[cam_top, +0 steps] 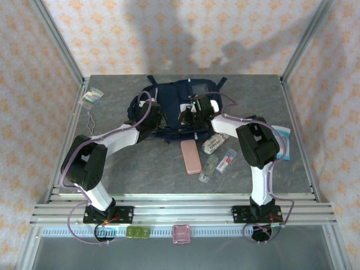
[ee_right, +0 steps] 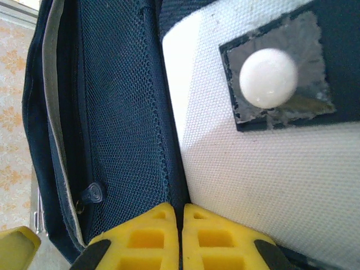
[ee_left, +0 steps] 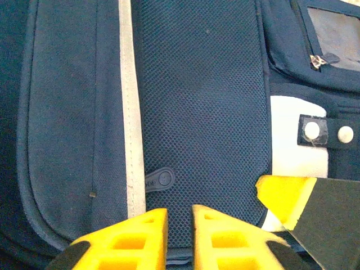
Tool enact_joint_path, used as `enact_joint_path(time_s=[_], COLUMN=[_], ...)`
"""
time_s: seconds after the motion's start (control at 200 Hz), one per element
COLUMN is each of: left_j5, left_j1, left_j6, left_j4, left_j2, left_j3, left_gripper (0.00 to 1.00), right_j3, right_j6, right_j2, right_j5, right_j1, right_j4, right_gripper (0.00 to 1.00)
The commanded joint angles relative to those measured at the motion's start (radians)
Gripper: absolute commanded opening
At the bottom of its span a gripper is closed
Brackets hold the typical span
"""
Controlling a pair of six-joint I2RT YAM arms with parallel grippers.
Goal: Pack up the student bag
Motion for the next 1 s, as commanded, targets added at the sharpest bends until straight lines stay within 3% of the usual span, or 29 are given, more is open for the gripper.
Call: enact_joint_path(time_s=[0.0,0.305,0.43,0.501,0.711,0.891,0.996], left_j5=[0.013,0.012,0.006,-0.024,-0.071,-0.087,-0.109], left_j1=[-0.031,-0.103,-0.121,-0.12,-0.065,0.002,0.022], left_j6=[-0.017,-0.093,-0.097,-0.085,-0.019,0.045,0.09], left_j4=[-0.007,0.076,0.083,0.075,0.042,0.016,-0.029], left_j2=[0.02,0.027,0.051,0.071,0.142,0.216,0.258], left_j3=[-0.007,-0.076,-0.095,-0.1,-0.05,0.047,0.121], left_gripper=[0.26,0.35,0.33,0.27,0.16,0.14,0.14], right_j3=[-0.036,-0.01,-0.063,-0.09,-0.222,-0.306,-0.28], right_j6=[0.011,-0.049,-0.098,-0.12,-0.157,-0.119,-0.126], right_j2=[0.01,-0.057,-0.186,-0.251,-0.34,-0.307,-0.262], right_j5=[-0.02,0.005,0.094,0.162,0.249,0.092,0.091], right_j1=[0.004,-0.002,-0.05,-0.09,-0.171,-0.154,-0.099], right_j4=[-0.169,-0.236,-0.271,-0.307,-0.325,-0.189,-0.165], right_gripper=[0.09,0.24,0.31,0.31,0.13,0.07,0.07])
